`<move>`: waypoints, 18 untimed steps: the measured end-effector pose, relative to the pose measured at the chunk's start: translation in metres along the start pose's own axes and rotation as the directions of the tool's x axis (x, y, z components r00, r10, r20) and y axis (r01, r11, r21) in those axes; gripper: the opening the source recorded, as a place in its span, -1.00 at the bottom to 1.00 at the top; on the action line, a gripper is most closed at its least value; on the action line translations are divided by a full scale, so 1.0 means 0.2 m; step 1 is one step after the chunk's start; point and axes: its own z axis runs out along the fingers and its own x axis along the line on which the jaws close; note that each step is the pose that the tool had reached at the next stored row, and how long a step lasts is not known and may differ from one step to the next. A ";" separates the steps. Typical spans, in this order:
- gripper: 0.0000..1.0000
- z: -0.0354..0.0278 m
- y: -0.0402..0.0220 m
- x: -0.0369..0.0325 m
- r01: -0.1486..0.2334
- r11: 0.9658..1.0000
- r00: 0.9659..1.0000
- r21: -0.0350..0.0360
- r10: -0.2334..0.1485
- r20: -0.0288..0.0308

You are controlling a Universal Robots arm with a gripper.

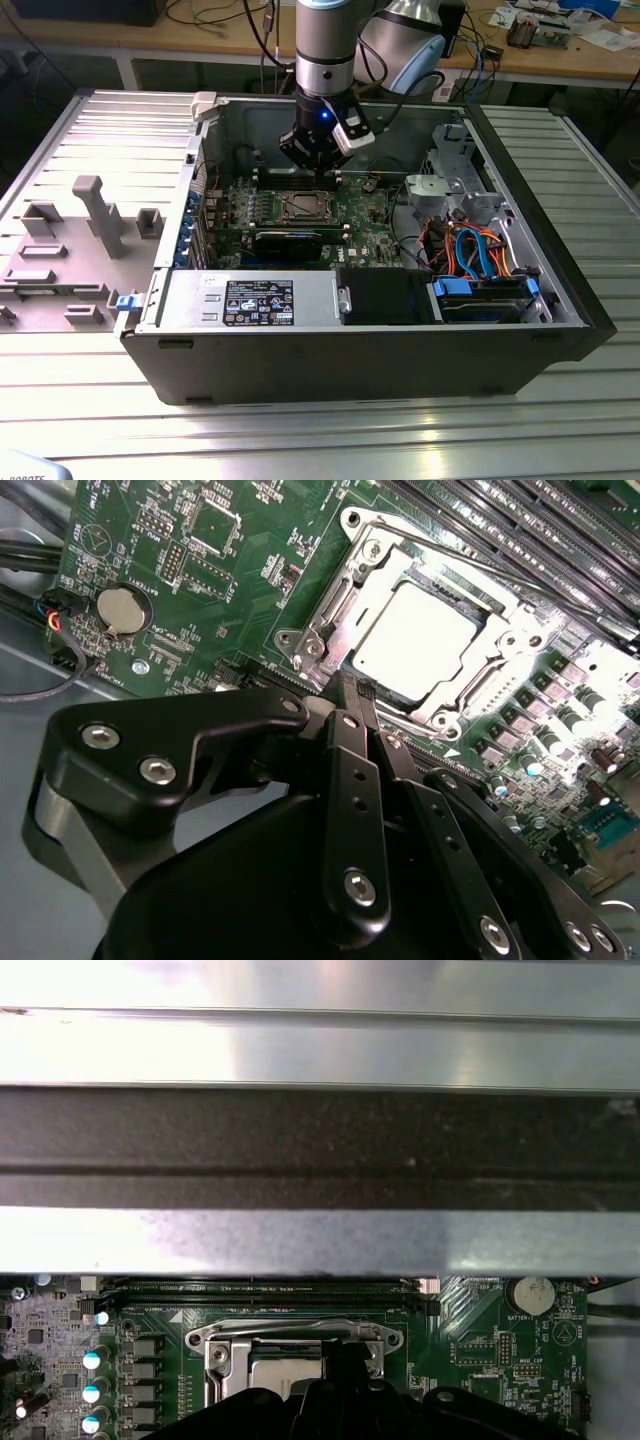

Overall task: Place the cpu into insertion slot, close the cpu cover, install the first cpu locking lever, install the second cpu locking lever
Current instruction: 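Install the second cpu locking lever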

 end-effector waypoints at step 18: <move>-0.79 -0.013 -0.063 0.000 0.000 1.000 1.000 0.001 0.000 0.000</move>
